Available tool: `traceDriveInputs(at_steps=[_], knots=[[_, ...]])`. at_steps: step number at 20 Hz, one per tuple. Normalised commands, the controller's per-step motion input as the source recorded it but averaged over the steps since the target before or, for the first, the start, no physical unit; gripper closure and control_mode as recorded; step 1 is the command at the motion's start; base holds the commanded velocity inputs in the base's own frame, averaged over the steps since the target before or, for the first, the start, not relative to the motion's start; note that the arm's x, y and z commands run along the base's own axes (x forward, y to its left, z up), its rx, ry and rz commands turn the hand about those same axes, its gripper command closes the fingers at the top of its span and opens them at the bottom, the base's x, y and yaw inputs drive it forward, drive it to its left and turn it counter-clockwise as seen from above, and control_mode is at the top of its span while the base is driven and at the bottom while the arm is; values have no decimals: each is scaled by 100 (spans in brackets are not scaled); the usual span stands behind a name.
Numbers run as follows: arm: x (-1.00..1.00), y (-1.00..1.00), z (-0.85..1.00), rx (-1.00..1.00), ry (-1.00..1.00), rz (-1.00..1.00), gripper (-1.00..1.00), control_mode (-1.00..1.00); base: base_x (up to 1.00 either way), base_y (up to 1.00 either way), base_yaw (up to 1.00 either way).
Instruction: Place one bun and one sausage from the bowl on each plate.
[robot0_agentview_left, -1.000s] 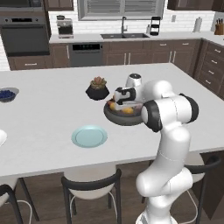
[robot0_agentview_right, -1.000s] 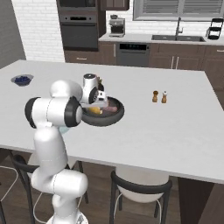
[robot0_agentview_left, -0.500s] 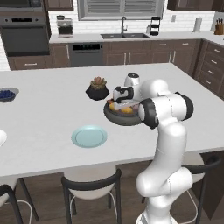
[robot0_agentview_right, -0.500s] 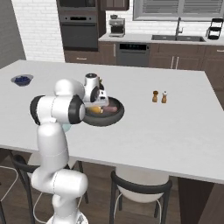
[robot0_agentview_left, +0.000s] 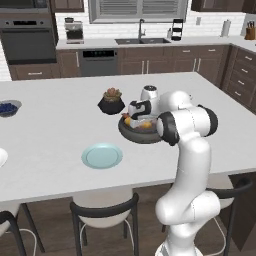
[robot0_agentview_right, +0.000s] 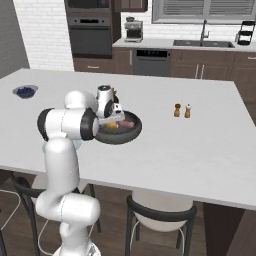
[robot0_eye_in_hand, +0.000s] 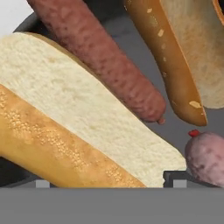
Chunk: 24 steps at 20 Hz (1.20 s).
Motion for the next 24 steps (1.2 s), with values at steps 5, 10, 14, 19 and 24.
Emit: traceDriveInputs(at_steps=[5,10,14,19,24], knots=[[-40,2,2,0,-4,3,100,-100,0,0,0],[-95,28,64,0,-6,12,100,-100,0,0,0],[-100,58,95,0,0,16,100,-100,0,0,0],[-100,90,-4,-11,4,17,100,-100,0,0,0],[-40,100,-65,-8,9,4,100,-100,0,0,0]])
